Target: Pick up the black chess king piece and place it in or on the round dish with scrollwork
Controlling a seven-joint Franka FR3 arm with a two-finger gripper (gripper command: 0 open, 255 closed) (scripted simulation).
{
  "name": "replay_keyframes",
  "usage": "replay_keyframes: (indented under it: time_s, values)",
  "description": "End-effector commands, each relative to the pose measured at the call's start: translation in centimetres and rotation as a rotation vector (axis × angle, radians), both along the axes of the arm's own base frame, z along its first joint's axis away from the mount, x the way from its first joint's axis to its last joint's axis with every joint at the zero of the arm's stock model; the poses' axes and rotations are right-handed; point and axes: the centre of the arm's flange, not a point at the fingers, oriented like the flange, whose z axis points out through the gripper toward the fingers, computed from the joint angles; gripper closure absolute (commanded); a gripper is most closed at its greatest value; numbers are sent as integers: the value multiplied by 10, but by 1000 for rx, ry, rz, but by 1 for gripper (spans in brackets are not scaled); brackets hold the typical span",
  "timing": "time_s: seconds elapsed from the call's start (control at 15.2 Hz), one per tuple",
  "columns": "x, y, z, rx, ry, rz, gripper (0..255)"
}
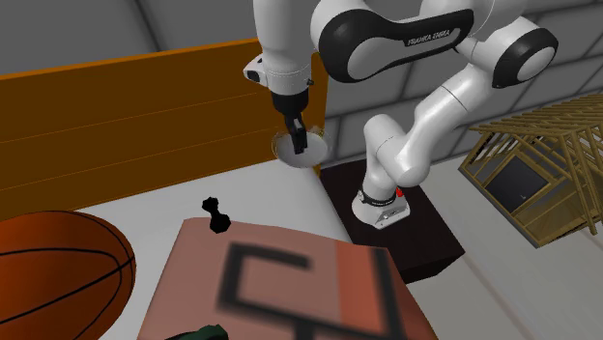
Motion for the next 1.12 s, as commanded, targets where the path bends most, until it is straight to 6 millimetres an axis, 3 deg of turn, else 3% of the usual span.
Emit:
replay_keyframes:
  time_s: [0.0, 1.06]
  values:
    - [0, 0, 0, 0, 0, 0, 0]
    - [180, 100, 8, 29, -17, 70, 0]
